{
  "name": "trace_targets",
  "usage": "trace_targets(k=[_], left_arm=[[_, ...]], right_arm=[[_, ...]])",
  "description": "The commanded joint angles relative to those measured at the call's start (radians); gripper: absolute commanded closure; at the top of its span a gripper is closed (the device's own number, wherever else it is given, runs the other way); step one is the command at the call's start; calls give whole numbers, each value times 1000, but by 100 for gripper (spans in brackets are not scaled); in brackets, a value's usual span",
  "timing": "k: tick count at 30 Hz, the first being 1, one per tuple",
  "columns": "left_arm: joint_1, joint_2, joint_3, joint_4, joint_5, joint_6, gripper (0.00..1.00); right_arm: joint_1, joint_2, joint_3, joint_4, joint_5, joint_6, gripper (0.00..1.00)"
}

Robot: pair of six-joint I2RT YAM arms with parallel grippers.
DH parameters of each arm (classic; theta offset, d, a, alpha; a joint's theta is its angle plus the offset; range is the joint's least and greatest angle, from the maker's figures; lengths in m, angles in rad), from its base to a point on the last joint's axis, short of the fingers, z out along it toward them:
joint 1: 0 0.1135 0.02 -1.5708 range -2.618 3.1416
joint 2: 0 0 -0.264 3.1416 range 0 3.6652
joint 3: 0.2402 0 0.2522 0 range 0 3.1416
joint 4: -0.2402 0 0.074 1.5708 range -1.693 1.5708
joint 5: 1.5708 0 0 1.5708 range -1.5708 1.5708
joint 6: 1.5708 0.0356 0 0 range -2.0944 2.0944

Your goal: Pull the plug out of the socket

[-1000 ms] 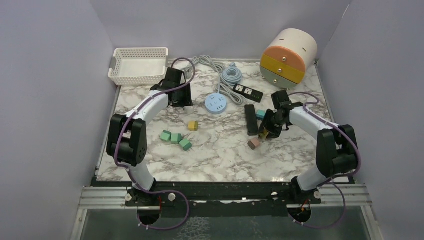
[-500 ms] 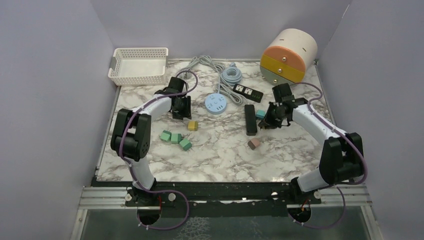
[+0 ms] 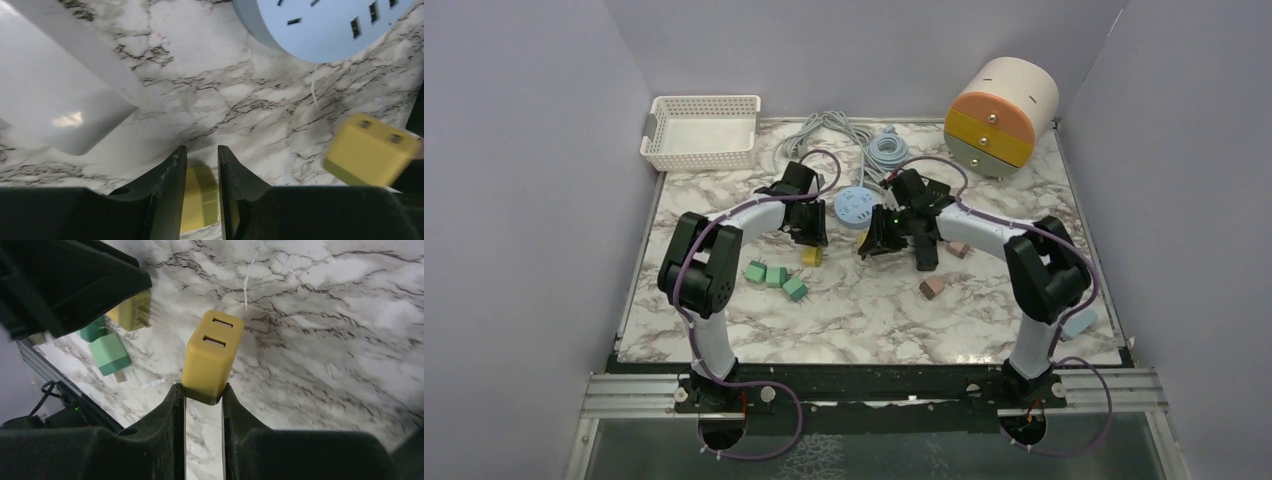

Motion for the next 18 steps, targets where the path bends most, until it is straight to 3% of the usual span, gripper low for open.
trace_targets(k=[1, 5, 8, 13, 18], left_arm=[[-29, 14, 6, 63, 64, -60, 69], [-38, 17, 6, 85, 79, -85, 70], [-33, -15, 25, 66, -2, -68, 70], [24, -86, 91, 30, -79, -41, 67], [75, -121, 127, 3, -95, -24, 66]], right_arm=[[26, 93, 39, 138, -109, -44, 99], [32, 126, 26, 193, -144, -49, 99], [34, 141, 9, 229, -177, -56, 98], [34, 147, -2, 231, -190, -85, 67], [14, 33, 16, 157, -90, -145, 31]])
